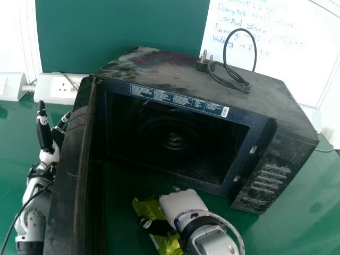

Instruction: Put biscuit inside oven

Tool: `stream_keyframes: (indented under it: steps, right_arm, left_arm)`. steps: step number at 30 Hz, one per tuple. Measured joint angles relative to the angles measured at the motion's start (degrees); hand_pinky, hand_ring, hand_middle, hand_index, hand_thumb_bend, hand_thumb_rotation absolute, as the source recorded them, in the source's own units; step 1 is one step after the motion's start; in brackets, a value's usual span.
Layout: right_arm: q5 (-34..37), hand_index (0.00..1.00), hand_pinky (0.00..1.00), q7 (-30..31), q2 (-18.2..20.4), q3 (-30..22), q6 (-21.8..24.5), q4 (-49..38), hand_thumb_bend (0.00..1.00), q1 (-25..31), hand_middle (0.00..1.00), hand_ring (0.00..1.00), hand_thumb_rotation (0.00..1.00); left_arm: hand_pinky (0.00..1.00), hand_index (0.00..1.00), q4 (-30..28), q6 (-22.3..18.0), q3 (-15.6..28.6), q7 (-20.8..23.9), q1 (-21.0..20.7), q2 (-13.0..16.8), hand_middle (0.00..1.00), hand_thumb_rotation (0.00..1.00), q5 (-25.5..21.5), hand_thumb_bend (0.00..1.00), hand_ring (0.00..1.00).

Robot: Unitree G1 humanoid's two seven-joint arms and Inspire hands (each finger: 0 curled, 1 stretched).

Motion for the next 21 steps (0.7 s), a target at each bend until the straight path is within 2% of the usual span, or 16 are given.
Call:
stream_keyframes:
  steps: [3,7,12,17,21]
  right_arm:
    - [-0.9,0.86,0.71,-0.2,0.0,0.8,0.2,0.9,0.76,-0.6,0.89,0.83,0.11]
    - [-2.2,0.84,0.74,-0.3,-0.1,2.1,0.1,2.0,0.78,-1.5,0.88,0.83,0.17]
    - [-3.1,0.81,0.72,-0.3,-0.7,3.7,-0.5,2.4,0.79,-2.1,0.86,0.81,0.12]
    - [-3.6,0.81,0.68,-0.2,-1.3,4.5,-0.7,4.3,0.76,-3.8,0.82,0.75,0.14]
    - [-3.5,0.81,0.68,-0.2,-1.5,4.7,-0.3,4.8,0.74,-4.1,0.83,0.75,0.18]
  left_arm:
    - [0.24,0.49,0.0,0.0,0.0,0.0,0.0,0.0,0.42,0.08,0.0,0.52,0.31]
    - [0.25,0.49,0.1,0.0,0.0,0.0,-0.3,0.1,0.43,0.08,0.0,0.52,0.33]
    - [0.25,0.49,0.8,0.0,0.0,0.0,-0.8,0.3,0.43,0.08,0.6,0.52,0.33]
    - [0.26,0.49,1.7,-0.1,0.0,0.7,-1.6,0.4,0.43,0.08,1.1,0.52,0.33]
    - [0.26,0.49,2.1,-0.1,0.0,0.9,-1.7,0.4,0.44,0.08,1.1,0.52,0.33]
